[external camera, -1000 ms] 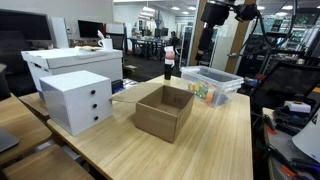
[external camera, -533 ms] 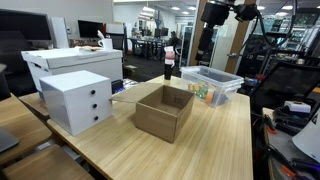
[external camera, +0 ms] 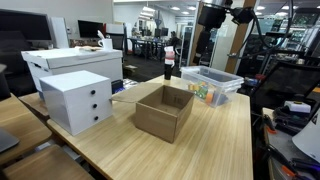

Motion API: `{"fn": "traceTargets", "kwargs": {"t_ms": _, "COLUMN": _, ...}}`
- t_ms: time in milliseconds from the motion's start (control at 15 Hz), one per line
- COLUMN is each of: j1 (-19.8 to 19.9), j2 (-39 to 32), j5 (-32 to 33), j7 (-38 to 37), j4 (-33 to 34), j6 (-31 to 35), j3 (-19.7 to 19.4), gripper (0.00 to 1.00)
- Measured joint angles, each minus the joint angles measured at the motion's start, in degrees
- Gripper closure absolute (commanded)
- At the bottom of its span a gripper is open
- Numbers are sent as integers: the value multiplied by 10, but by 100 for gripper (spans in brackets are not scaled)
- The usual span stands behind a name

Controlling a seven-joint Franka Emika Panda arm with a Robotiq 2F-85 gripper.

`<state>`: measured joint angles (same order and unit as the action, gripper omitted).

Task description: Close the lid of the brown box

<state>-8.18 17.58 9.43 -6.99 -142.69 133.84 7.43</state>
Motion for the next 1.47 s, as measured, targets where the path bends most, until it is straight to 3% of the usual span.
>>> {"fn": "traceTargets", "kwargs": {"t_ms": 733, "j1": -5, "j2": -149, "j5": 0, "j7": 3, "j4": 111, "j6": 54, "j3": 13, "gripper": 0}}
{"fn": "traceTargets", "kwargs": {"t_ms": 1467, "j1": -11, "j2": -304, "j5": 0, "j7": 11, "j4": 278, "j6": 9, "j3": 14, "gripper": 0}}
